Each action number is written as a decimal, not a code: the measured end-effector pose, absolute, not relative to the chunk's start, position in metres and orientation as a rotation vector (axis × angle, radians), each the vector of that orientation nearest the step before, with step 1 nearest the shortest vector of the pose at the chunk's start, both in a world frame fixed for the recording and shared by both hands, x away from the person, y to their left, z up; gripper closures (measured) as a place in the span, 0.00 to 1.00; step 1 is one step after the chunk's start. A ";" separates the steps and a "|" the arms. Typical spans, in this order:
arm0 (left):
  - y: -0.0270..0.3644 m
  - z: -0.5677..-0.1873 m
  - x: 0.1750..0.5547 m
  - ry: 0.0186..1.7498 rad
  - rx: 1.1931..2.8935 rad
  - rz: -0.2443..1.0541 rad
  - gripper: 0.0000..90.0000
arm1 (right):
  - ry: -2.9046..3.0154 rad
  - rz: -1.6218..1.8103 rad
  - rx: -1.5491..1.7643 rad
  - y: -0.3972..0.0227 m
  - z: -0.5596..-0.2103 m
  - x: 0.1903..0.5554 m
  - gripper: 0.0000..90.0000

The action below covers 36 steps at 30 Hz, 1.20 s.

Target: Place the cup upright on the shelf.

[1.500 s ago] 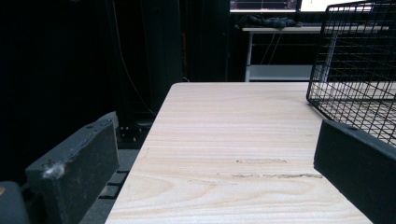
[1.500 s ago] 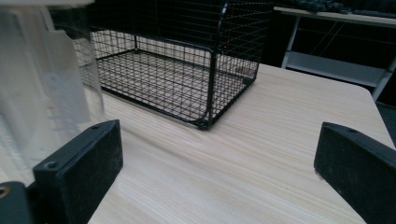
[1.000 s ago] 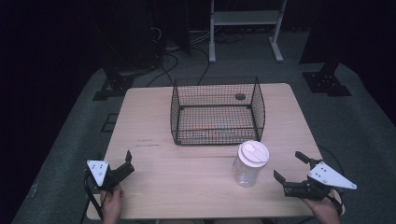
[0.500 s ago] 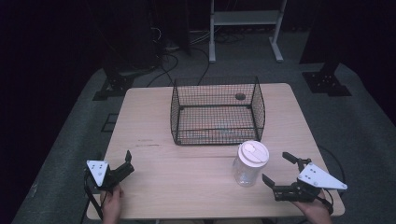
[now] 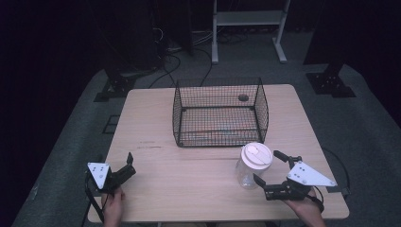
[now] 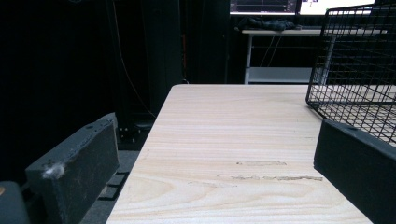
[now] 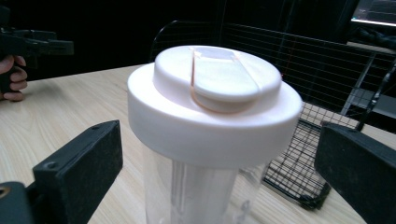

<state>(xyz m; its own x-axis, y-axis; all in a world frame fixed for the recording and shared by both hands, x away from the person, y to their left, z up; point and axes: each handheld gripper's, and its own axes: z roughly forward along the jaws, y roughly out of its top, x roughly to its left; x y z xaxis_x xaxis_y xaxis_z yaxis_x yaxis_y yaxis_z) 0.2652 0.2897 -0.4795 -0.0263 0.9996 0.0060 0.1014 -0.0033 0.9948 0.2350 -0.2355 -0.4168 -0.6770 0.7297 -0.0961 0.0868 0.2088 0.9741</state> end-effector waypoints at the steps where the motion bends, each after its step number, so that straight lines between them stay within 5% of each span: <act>1: 0.290 -0.480 0.265 1.301 1.274 1.183 0.00 | 1.936 1.499 0.752 -0.234 -0.417 0.236 0.01; 36: 0.290 -0.479 0.265 1.303 1.268 1.183 0.00 | 1.942 1.475 0.743 -0.211 -0.414 0.256 0.05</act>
<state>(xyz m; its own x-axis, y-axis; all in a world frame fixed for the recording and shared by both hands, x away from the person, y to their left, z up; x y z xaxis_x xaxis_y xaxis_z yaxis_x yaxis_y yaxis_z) 0.2648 0.2900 -0.4789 -0.0292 0.9996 0.0022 0.0982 0.0006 0.9952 0.2558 -0.2106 -0.4143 -0.6742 0.7293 -0.1165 0.0837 0.2322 0.9691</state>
